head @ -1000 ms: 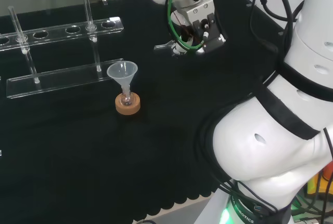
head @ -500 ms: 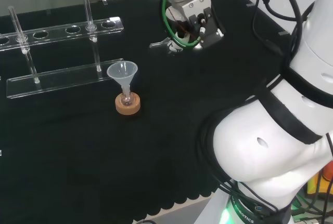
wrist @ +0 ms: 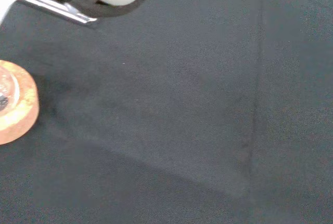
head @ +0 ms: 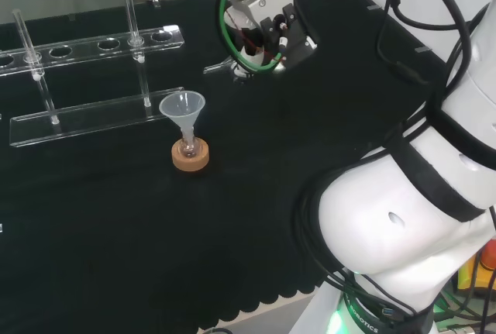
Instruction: Pour all the NaCl from the weighing funnel into the round-bottom flask.
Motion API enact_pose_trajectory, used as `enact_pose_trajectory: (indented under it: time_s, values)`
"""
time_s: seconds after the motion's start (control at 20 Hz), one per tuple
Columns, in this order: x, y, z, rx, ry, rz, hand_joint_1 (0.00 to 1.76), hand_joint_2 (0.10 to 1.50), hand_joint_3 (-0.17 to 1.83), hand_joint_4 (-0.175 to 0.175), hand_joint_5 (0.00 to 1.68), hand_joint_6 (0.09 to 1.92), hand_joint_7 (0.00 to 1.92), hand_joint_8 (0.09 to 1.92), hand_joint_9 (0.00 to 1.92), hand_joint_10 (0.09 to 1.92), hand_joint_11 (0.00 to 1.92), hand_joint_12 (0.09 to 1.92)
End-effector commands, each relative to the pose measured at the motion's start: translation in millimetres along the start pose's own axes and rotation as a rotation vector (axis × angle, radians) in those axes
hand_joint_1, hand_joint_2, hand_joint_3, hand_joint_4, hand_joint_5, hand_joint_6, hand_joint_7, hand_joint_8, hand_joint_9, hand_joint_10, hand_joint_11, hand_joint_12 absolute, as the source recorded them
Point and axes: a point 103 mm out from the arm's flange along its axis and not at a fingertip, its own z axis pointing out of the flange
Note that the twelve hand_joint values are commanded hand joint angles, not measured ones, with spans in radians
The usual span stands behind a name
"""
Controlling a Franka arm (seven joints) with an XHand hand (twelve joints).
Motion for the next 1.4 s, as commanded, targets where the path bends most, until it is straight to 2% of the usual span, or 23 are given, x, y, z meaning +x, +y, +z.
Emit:
enact_pose_trajectory:
  time_s: [0.05, 0.35, 0.5, 0.85, 1.4]
  values:
    - [22.7, -4.0, -9.7, 0.021, -0.039, -0.017, 1.10, 0.81, 0.43, 0.172, 1.20, 0.72, 1.13, 0.48, 1.31, 0.22, 0.88, 1.06]
    - [27.6, -2.6, -14.4, 0.052, -0.062, -0.034, 1.10, 0.80, 0.43, 0.170, 1.20, 0.72, 1.14, 0.48, 1.34, 0.22, 0.89, 1.06]
    - [30.5, 0.1, -17.4, 0.077, -0.097, -0.047, 1.10, 0.80, 0.44, 0.164, 1.20, 0.72, 1.15, 0.47, 1.35, 0.21, 0.91, 1.05]
    - [38.9, 7.9, -16.7, 0.116, -0.141, -0.049, 1.11, 0.80, 0.44, 0.154, 1.21, 0.71, 1.15, 0.47, 1.36, 0.20, 0.94, 1.03]
    - [43.1, 14.9, -21.1, 0.143, -0.194, -0.069, 1.11, 0.79, 0.45, 0.149, 1.21, 0.71, 1.16, 0.46, 1.37, 0.18, 0.96, 1.01]
